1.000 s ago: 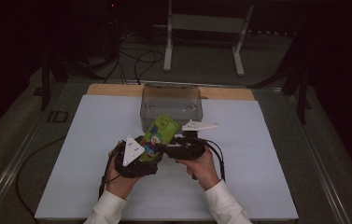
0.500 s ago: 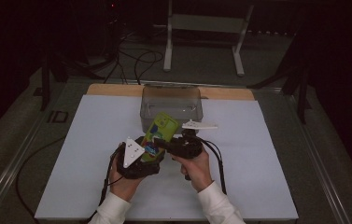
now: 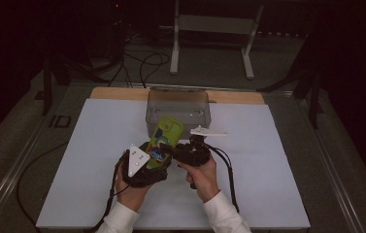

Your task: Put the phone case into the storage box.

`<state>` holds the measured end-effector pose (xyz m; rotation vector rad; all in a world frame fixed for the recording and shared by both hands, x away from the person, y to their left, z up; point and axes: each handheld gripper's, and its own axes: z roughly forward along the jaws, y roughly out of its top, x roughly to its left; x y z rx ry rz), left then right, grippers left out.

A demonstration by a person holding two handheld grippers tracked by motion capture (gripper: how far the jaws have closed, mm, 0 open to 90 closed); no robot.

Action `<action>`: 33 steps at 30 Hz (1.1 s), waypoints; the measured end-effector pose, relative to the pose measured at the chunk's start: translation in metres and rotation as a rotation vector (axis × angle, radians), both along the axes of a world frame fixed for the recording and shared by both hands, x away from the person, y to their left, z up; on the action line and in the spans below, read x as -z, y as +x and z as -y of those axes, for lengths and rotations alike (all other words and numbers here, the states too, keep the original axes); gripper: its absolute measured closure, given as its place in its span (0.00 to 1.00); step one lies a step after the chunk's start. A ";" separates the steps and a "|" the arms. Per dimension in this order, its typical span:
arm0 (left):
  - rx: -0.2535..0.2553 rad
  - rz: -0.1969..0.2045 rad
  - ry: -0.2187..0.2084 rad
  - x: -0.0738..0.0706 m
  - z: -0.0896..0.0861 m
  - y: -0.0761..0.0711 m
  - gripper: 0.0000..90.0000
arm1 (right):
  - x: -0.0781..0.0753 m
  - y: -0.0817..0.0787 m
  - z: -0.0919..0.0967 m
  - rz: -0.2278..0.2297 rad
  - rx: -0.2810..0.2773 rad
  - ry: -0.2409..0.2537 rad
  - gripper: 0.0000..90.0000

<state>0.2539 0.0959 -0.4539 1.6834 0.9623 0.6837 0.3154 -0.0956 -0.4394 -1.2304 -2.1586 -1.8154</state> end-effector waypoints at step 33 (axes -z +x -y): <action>0.046 -0.051 0.051 0.006 0.002 0.007 0.00 | 0.000 0.000 0.001 -0.012 0.003 0.003 0.87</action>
